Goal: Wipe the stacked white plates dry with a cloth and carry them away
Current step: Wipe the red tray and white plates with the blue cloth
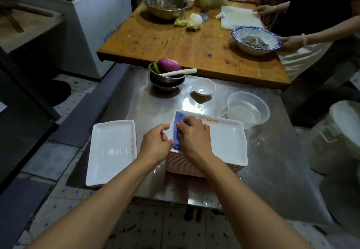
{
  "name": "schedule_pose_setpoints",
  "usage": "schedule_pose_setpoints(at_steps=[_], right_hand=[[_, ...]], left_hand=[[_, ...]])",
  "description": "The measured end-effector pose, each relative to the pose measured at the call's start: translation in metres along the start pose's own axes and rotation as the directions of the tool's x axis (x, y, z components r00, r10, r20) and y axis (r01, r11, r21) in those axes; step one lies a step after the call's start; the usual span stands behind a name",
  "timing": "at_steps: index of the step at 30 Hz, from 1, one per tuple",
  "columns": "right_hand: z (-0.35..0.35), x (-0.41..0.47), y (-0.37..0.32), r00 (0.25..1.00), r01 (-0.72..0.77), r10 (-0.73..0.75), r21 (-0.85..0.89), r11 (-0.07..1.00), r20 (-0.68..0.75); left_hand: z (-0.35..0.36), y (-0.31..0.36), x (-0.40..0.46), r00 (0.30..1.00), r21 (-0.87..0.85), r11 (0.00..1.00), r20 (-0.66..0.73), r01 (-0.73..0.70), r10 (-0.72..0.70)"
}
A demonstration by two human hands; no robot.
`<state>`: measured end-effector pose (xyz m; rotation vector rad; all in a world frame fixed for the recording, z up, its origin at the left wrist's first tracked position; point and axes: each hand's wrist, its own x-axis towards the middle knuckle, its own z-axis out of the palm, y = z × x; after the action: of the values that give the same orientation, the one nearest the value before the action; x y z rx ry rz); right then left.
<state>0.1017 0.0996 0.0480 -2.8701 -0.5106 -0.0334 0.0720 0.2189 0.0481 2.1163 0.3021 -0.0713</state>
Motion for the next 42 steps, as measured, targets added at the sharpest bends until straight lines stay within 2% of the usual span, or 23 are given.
schedule_pose_setpoints(at_steps=[6,14,21,24,28,35,38,42], right_hand=[[-0.003,0.009,0.021,0.999,0.014,-0.023,-0.174,0.985,-0.048],[-0.034,-0.03,0.095,0.975,-0.223,0.202,-0.398,0.89,-0.093],[-0.052,-0.049,0.09,0.986,-0.146,0.166,-0.432,0.89,0.01],[-0.061,-0.074,0.083,0.989,-0.108,0.136,-0.359,0.927,0.053],[-0.055,-0.096,0.062,0.991,-0.083,0.099,-0.171,0.982,0.089],[-0.031,-0.065,0.008,0.994,0.05,-0.064,0.159,0.986,0.086],[-0.023,-0.051,-0.01,0.99,0.092,-0.113,0.222,0.971,0.08],[-0.016,-0.05,-0.009,0.993,0.096,-0.109,0.226,0.969,0.046]], left_hand=[[0.0,0.0,0.001,1.0,0.068,0.998,-0.013,-0.006,0.007],[0.003,0.0,0.0,0.999,0.102,0.995,-0.042,-0.004,0.008],[0.006,0.003,-0.001,0.994,0.139,0.99,-0.106,0.004,0.011],[0.007,0.002,-0.003,0.994,0.13,0.992,-0.104,0.002,0.012],[0.006,0.0,-0.003,0.996,0.067,0.998,-0.087,0.015,-0.009],[0.001,-0.004,-0.004,0.997,-0.214,0.974,0.034,0.079,-0.074],[-0.003,-0.005,-0.003,0.993,-0.264,0.958,0.062,0.109,-0.096],[-0.004,-0.003,-0.002,0.995,-0.227,0.97,0.051,0.09,-0.08]])
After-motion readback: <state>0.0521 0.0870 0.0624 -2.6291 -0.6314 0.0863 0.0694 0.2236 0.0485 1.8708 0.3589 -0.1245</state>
